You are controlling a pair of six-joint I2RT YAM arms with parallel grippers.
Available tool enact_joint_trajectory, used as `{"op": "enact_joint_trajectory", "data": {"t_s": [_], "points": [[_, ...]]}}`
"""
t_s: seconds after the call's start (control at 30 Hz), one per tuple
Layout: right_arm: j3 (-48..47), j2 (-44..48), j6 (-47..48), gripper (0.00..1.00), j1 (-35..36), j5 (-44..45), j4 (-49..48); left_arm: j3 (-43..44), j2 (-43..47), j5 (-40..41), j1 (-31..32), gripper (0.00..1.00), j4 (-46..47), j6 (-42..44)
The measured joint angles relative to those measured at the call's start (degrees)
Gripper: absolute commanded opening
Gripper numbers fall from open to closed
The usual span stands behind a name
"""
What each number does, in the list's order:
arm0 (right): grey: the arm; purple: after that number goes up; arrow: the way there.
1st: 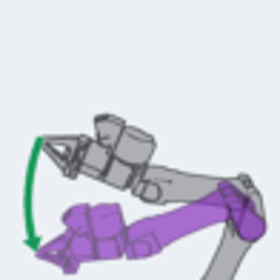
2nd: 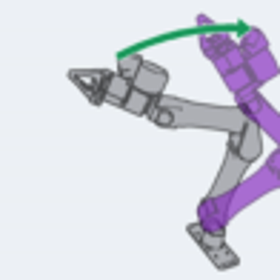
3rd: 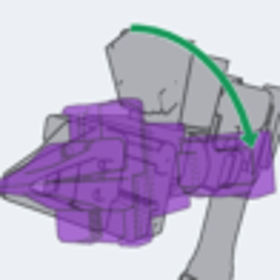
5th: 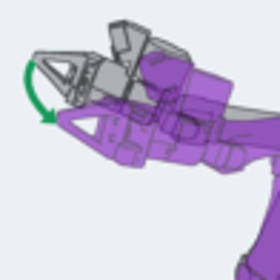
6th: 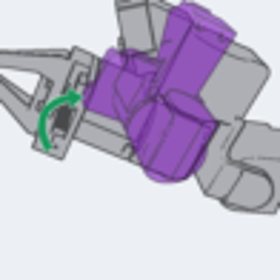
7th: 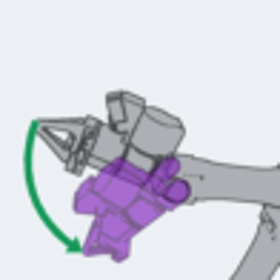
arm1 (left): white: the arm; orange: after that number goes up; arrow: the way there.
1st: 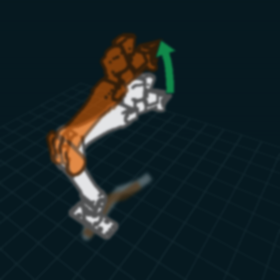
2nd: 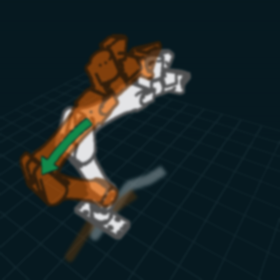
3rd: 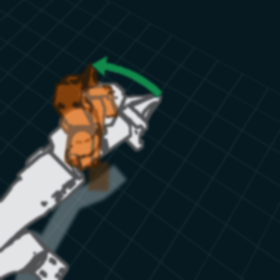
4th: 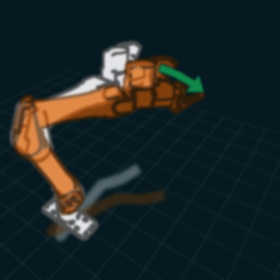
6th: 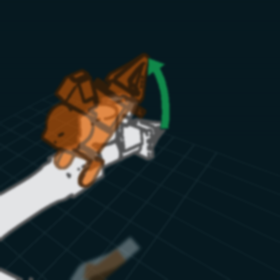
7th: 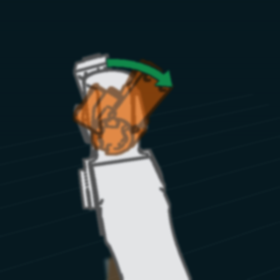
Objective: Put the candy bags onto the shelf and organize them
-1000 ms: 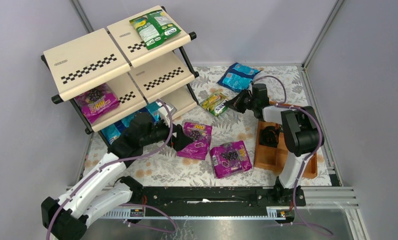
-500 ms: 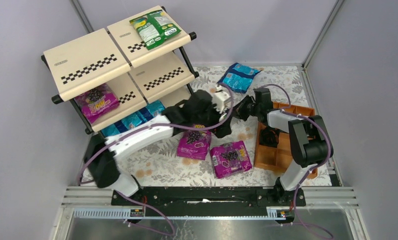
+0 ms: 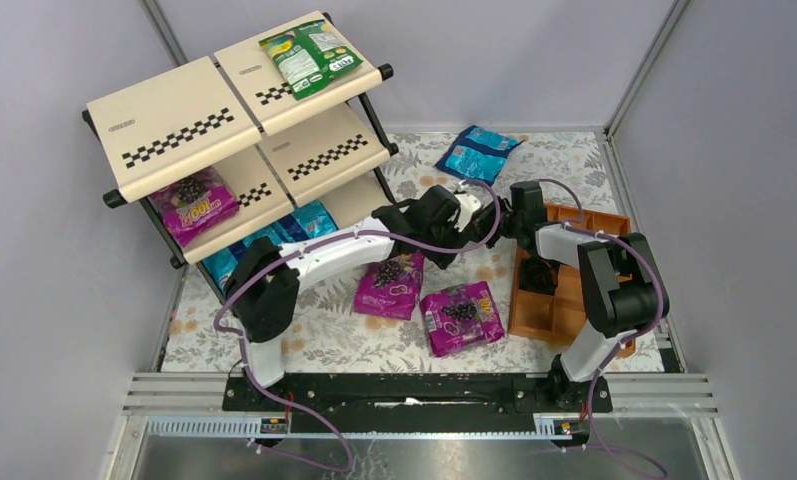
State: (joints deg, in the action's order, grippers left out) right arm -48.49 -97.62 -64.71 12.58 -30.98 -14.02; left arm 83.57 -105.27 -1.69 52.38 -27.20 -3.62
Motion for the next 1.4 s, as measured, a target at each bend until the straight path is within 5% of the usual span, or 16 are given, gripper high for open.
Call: {"op": "enact_joint_trajectory", "data": {"t_s": [0.1, 0.27, 0.53, 0.73, 1.03, 1.17, 1.4], "points": [[0.6, 0.0, -1.1, 0.05, 0.0, 0.0, -0.5, 0.0, 0.0, 3.4, 0.1, 0.60, 0.5, 0.7], [0.8, 0.0, -1.8, 0.05, 0.0, -0.1, -1.4, 0.4, -0.3, 6.8, 0.3, 0.79, -0.2, 1.7], [0.8, 0.1, -2.2, 0.09, 0.0, 0.0, -1.7, 2.4, -1.7, 9.0, 0.3, 0.79, 0.0, 2.2], [0.8, 0.5, -2.2, 0.09, 0.0, 0.0, -1.6, 0.6, -1.8, 8.8, 0.3, 0.49, 1.2, 2.5], [2.2, 0.6, -2.6, 0.15, 0.0, 0.6, -2.0, 0.7, -4.2, 9.6, 0.3, 0.21, 2.7, 3.7], [2.5, 0.6, -3.1, 0.37, 0.0, 1.3, -2.2, 1.0, -5.5, 9.2, 0.2, 0.00, 3.0, 3.7], [2.7, 0.6, -4.4, 0.67, 0.3, 1.7, -4.3, 1.0, -5.6, 8.0, 0.1, 0.00, 3.0, 3.7]]}}
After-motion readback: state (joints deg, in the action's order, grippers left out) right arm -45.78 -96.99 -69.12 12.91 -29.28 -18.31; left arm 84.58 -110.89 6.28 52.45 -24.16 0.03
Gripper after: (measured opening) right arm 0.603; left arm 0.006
